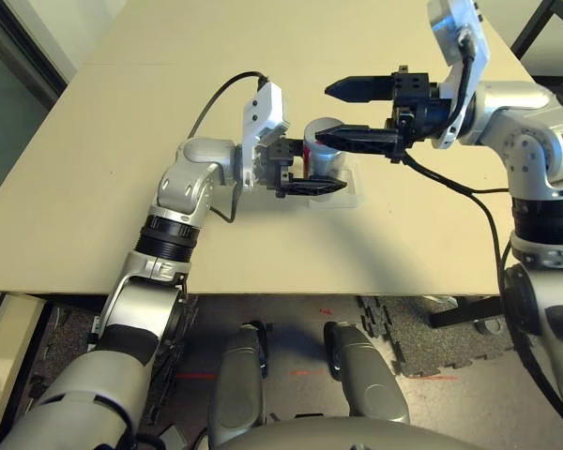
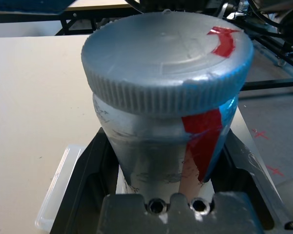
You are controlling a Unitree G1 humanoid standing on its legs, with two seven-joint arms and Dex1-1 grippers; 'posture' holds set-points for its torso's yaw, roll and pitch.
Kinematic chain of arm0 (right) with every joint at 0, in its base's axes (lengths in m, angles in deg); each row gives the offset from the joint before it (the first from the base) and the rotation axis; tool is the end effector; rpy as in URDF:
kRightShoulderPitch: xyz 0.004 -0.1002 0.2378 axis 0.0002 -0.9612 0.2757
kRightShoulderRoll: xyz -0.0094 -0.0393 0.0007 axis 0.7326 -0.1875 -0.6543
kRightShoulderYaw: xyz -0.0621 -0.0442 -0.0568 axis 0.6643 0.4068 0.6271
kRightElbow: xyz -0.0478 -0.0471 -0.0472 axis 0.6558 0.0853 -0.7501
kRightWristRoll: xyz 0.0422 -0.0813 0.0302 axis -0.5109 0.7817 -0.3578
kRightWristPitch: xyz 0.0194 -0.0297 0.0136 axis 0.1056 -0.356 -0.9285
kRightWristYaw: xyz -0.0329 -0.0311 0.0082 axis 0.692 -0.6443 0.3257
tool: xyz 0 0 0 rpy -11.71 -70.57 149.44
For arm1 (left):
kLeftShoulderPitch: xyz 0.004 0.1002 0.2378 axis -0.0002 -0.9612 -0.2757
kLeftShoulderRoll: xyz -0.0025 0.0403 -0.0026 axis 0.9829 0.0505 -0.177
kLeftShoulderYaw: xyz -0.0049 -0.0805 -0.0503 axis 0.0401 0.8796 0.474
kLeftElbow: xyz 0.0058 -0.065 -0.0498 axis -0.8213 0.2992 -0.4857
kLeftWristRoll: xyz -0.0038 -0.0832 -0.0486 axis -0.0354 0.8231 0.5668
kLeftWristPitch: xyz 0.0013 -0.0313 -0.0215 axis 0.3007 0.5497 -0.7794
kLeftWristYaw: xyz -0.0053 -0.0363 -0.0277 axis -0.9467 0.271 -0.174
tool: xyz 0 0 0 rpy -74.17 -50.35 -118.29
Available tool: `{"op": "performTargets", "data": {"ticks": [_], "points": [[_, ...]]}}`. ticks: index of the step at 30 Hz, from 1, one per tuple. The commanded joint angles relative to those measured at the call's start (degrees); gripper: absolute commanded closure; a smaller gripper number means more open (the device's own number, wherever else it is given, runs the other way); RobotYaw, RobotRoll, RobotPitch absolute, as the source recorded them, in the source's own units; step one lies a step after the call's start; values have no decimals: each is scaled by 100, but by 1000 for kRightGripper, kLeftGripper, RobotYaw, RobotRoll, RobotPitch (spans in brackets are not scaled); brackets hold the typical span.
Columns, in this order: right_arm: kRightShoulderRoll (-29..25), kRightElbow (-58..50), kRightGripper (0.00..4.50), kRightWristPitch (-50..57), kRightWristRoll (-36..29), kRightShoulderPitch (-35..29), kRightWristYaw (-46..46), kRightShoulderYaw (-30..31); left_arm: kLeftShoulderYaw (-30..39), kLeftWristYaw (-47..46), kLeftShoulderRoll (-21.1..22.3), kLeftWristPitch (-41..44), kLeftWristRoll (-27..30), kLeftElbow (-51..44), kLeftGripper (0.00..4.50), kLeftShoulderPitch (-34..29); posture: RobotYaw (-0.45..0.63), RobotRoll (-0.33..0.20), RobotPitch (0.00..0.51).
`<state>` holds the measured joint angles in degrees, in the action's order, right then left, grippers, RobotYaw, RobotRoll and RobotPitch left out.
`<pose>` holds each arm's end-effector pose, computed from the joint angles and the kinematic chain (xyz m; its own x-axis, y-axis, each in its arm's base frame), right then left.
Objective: Pour the medicine from the bottle into the box.
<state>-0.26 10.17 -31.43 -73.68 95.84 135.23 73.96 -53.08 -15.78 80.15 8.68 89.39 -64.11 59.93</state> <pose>0.2850 -0.1630 0.2748 0.2268 0.9730 -0.0415 -0.9605 0.2164 -0.1752 0.3214 0.1393 0.2055 0.0814 -0.9909 -0.1075 0.9777 0.0584 0.2015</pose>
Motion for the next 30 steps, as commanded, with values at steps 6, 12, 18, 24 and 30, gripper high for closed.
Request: {"op": "performTargets", "data": {"ticks": [6, 12, 18, 24, 30], "points": [[171, -235, 0, -22, -64, -137, -385, 157, -60, 26, -7, -331, -62, 436, 1730, 188, -121, 0, 168], [224, 204, 0, -526, 358, -65, -613, 313, -68, -9, -34, -342, -32, 396, 1730, 173, -116, 0, 166], [199, 439, 0, -783, 580, -62, -577, 447, -69, -43, -49, -344, -18, 371, 1730, 149, -110, 0, 163], [123, 515, 0, -805, 610, -90, -589, 430, -53, -59, -30, -384, -24, 425, 1730, 157, -112, 0, 165], [-142, 560, 0, -744, 569, -150, -600, 241, -32, -47, 10, -410, -35, 478, 1730, 162, -115, 0, 166]]}}
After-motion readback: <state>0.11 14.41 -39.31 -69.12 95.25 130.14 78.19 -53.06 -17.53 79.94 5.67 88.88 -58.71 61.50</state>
